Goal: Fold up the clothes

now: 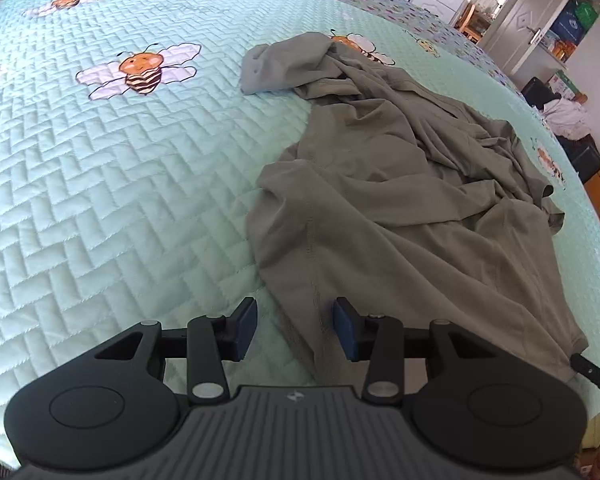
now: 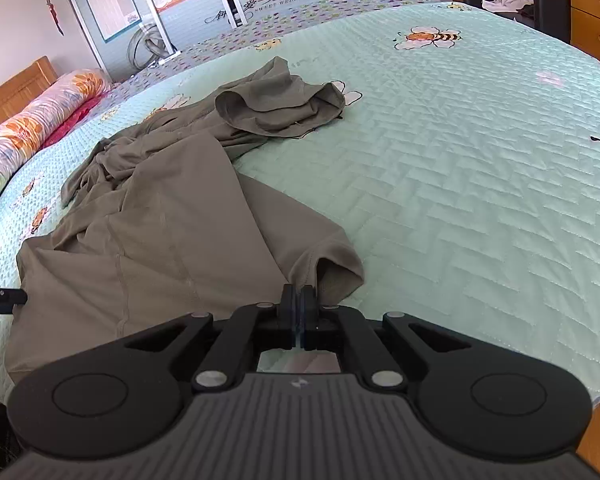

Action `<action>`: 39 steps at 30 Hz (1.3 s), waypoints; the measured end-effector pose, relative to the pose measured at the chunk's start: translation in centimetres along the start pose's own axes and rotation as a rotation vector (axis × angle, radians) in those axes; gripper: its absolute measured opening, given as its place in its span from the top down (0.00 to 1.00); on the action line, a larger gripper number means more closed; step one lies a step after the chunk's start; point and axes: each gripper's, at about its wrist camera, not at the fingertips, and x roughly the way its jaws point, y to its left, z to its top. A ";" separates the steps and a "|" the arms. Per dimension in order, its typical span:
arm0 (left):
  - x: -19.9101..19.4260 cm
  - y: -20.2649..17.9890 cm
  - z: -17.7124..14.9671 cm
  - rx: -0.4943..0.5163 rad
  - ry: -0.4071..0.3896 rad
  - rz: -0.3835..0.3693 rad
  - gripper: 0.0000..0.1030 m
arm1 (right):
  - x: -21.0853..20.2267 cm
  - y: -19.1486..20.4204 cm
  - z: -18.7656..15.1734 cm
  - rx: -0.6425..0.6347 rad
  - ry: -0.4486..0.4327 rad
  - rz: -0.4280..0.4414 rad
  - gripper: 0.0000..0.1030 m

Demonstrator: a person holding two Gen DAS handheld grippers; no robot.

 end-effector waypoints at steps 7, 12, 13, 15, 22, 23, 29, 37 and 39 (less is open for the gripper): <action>0.1 -0.4 0.1 0.006 -0.006 0.004 0.72 | 0.3 -0.1 -0.2 -0.001 0.010 -0.006 1.00; -0.2 -0.2 -0.1 -0.012 -0.004 0.001 0.79 | 0.4 0.0 -0.3 -0.007 0.009 -0.011 1.00; -0.2 -0.2 -0.1 -0.015 -0.004 0.000 0.79 | 0.5 0.0 -0.3 -0.011 0.009 -0.013 1.00; -0.4 -0.1 -0.1 -0.023 -0.005 0.004 0.74 | 0.5 0.0 -0.3 -0.013 0.009 -0.013 1.00; 0.2 -0.2 0.1 0.004 -0.004 0.041 0.62 | 0.7 0.1 -0.4 -0.023 0.009 -0.017 0.99; 0.2 -0.3 0.1 0.016 -0.006 0.038 0.66 | 0.7 0.1 -0.4 -0.026 0.009 -0.018 0.99; -0.4 -0.6 -0.2 0.020 -0.018 0.060 0.92 | 0.6 -0.1 -0.2 -0.012 0.015 -0.006 0.99; -2.2 0.3 -0.1 -0.025 -0.026 0.057 0.89 | -1.2 -0.3 2.3 0.041 -0.040 0.058 0.78; -2.5 0.4 0.0 -0.034 -0.031 0.071 0.89 | -1.5 0.0 3.7 0.036 -0.077 0.075 0.72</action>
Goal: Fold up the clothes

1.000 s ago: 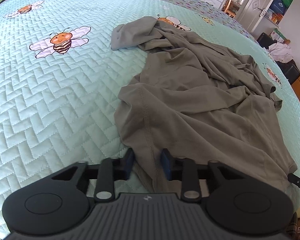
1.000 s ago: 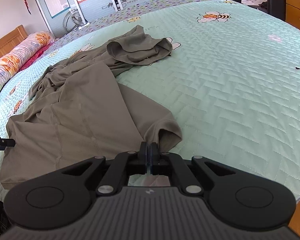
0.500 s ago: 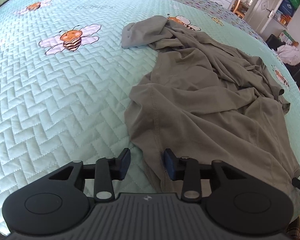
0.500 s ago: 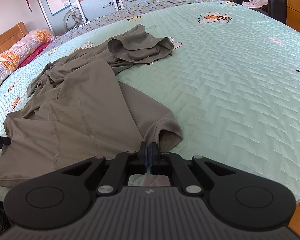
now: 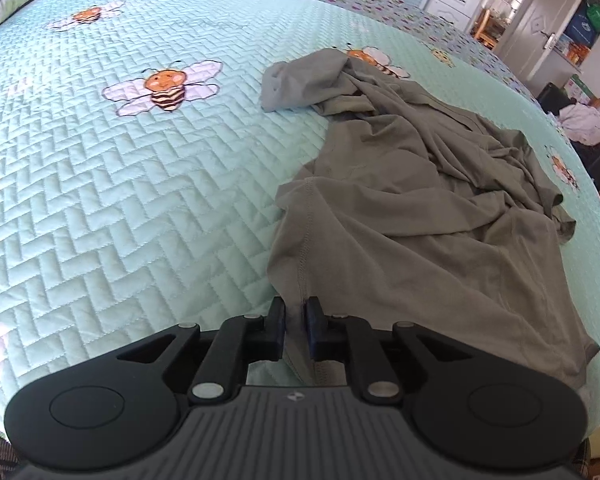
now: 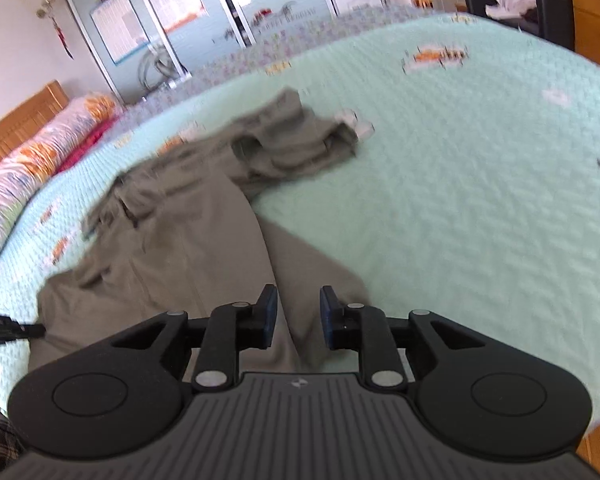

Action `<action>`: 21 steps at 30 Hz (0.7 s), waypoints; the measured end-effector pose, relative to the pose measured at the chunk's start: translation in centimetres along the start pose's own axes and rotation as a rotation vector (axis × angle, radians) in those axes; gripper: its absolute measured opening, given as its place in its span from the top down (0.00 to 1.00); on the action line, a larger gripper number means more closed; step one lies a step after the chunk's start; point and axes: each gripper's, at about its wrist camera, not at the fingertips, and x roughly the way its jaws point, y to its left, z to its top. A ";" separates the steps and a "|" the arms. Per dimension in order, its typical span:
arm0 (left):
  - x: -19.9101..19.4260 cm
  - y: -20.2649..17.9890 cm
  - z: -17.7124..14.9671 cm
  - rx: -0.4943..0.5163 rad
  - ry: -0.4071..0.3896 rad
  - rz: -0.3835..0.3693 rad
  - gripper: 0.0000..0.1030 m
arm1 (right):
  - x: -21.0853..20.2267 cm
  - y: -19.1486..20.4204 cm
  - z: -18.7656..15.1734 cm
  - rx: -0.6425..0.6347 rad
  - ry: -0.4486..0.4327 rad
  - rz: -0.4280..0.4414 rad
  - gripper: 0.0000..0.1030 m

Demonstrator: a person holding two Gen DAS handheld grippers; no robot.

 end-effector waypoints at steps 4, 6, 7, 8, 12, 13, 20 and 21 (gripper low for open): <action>-0.7 -0.1 0.3 0.014 -0.026 0.012 0.89 | 2.0 1.2 2.8 -0.036 -0.050 -0.011 0.64; -1.1 -0.1 0.4 0.022 -0.036 0.022 0.88 | 3.6 2.0 4.2 -0.053 -0.070 -0.014 0.54; -1.3 0.0 0.5 0.020 -0.044 0.031 0.85 | 4.3 2.3 4.9 -0.061 -0.080 -0.016 0.52; -1.5 0.1 0.6 0.017 -0.052 0.042 0.83 | 5.1 2.7 5.6 -0.069 -0.089 -0.017 0.52; -2.1 1.4 1.0 -0.023 -0.078 0.082 0.72 | 8.8 4.3 8.0 -0.108 -0.113 -0.023 0.39; -2.2 1.7 1.1 -0.035 -0.078 0.086 0.72 | 9.8 4.6 8.4 -0.120 -0.116 -0.031 0.39; -2.4 2.3 1.1 -0.048 -0.060 0.072 0.72 | 15.7 5.2 10.0 -0.139 -0.106 -0.113 0.39; -2.3 2.0 1.0 -0.040 -0.056 0.067 0.72 | 16.2 5.1 9.9 -0.144 -0.110 -0.112 0.39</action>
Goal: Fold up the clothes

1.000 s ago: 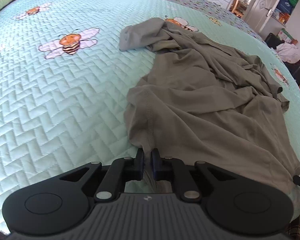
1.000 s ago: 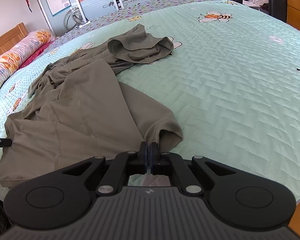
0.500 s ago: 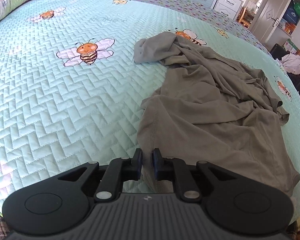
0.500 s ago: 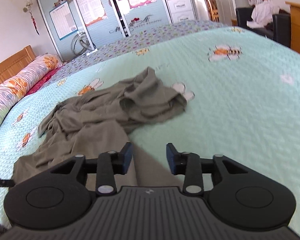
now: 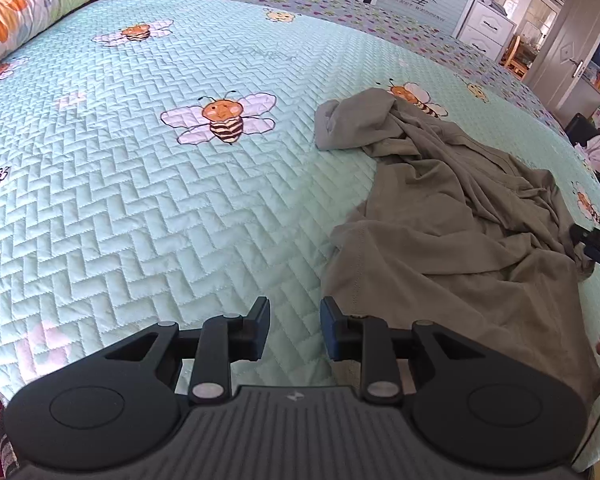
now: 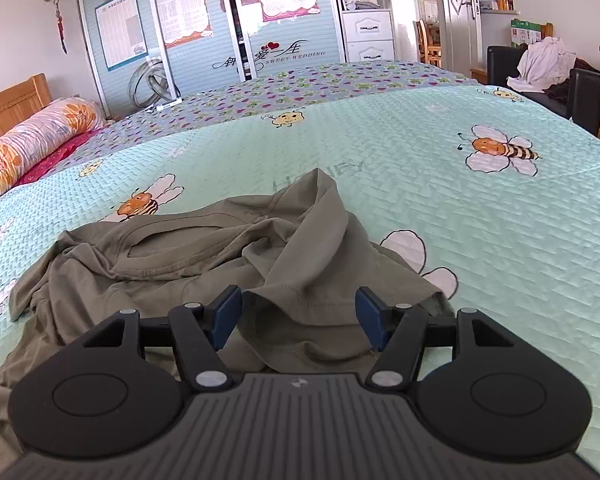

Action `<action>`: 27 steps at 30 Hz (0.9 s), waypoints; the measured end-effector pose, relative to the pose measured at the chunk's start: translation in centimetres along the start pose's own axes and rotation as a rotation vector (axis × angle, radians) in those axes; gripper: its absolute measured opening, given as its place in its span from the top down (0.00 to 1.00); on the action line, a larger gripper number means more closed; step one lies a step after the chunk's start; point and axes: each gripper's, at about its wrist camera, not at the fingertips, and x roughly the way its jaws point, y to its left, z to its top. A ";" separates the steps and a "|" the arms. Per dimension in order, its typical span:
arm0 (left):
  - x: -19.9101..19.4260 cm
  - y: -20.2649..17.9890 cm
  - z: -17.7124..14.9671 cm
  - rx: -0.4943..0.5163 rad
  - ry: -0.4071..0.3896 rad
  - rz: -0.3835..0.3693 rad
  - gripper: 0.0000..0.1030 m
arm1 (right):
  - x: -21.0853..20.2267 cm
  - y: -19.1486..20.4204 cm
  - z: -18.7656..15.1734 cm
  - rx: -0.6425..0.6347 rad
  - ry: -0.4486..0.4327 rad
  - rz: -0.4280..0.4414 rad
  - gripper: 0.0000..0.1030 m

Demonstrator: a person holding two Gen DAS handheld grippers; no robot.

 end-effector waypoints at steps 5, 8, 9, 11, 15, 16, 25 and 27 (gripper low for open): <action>0.3 -2.0 -0.3 0.054 0.017 -0.047 0.70 | 0.9 -0.7 -0.6 0.015 0.000 0.010 0.78; 0.4 -3.8 -0.2 0.088 0.027 -0.117 0.67 | 0.0 -1.3 -0.9 0.053 -0.019 0.057 0.92; 0.5 -4.4 -0.1 0.099 0.031 -0.147 0.65 | -0.5 -1.4 -1.0 0.064 -0.026 0.077 0.94; 0.6 -5.9 0.2 0.119 0.038 -0.212 0.61 | -1.7 -1.5 -1.1 0.089 -0.042 0.127 0.96; 1.4 -9.6 1.6 0.126 0.038 -0.346 0.46 | -4.3 -0.7 -1.6 0.103 -0.058 0.227 0.97; 1.7 -10.5 2.0 0.123 0.035 -0.379 0.42 | -4.9 -0.4 -1.7 0.102 -0.060 0.252 0.97; 7.6 -15.3 4.4 -0.108 0.166 -0.596 0.36 | -11.0 3.9 -3.9 0.057 -0.042 0.482 0.97; 8.5 -14.9 4.2 -0.194 0.199 -0.643 0.36 | -12.4 5.1 -4.6 0.030 -0.029 0.532 0.97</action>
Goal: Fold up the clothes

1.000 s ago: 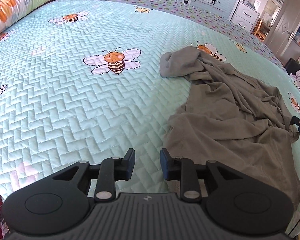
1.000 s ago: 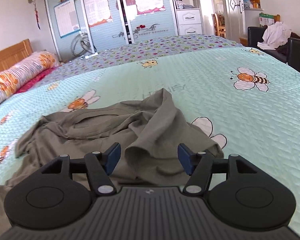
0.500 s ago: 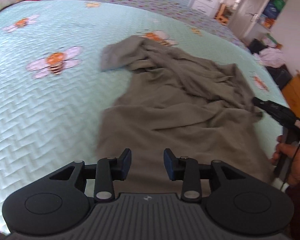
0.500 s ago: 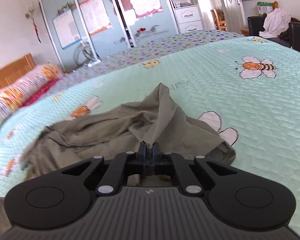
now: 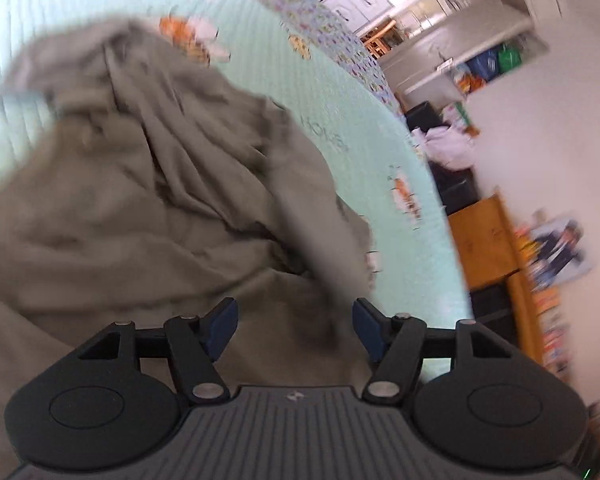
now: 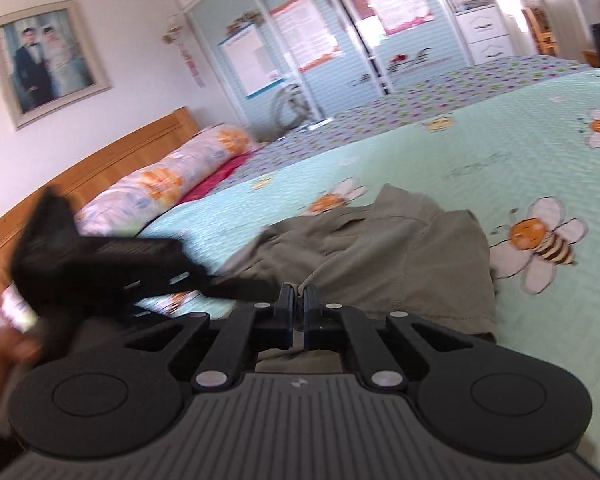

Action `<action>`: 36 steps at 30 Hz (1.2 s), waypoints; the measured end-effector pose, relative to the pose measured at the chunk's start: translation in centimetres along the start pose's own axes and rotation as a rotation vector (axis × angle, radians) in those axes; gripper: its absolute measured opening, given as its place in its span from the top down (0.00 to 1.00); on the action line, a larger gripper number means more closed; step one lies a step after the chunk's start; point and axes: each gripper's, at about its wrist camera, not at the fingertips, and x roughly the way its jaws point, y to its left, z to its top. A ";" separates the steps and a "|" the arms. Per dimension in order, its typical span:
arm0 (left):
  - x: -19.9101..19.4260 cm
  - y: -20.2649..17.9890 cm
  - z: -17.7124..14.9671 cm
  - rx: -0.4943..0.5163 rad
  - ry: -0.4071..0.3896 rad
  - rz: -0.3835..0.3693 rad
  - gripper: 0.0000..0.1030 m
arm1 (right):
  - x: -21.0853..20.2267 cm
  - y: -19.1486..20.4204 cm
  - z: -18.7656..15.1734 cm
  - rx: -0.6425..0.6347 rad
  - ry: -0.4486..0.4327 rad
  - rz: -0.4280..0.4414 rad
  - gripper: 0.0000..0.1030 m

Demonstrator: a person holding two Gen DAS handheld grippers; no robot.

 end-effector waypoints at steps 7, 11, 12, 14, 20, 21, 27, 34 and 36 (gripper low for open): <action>-0.7 1.7 -0.6 -0.098 -0.017 -0.008 0.31 | -1.1 4.1 -1.9 -0.011 0.067 0.130 0.97; -1.6 2.7 -0.2 -0.088 0.007 -0.037 0.42 | -1.2 6.3 -2.5 -0.052 0.126 0.210 0.97; -1.9 2.9 -0.1 -0.071 0.015 -0.042 0.61 | -1.3 6.8 -2.7 -0.064 0.142 0.225 0.97; -2.8 3.4 -0.2 -0.030 0.026 -0.029 0.96 | -1.5 7.6 -2.9 -0.083 0.168 0.252 0.97; -8.2 4.5 -1.7 0.081 -0.062 0.111 1.00 | -1.2 7.6 -3.0 -0.064 0.219 0.271 0.93; -9.3 5.0 -2.0 0.080 -0.075 0.120 1.00 | -1.2 7.4 -2.9 -0.051 0.219 0.266 0.90; -17.2 7.4 -3.1 0.086 -0.197 0.104 1.00 | -1.0 6.1 -2.3 0.027 0.218 0.240 0.69; -27.6 9.2 -4.1 0.034 -0.433 0.198 1.00 | 0.5 3.0 -1.4 0.047 0.186 0.006 0.66; -30.4 10.2 -4.3 -0.016 -0.517 0.256 1.00 | 1.7 2.4 -1.6 0.042 0.214 -0.051 0.66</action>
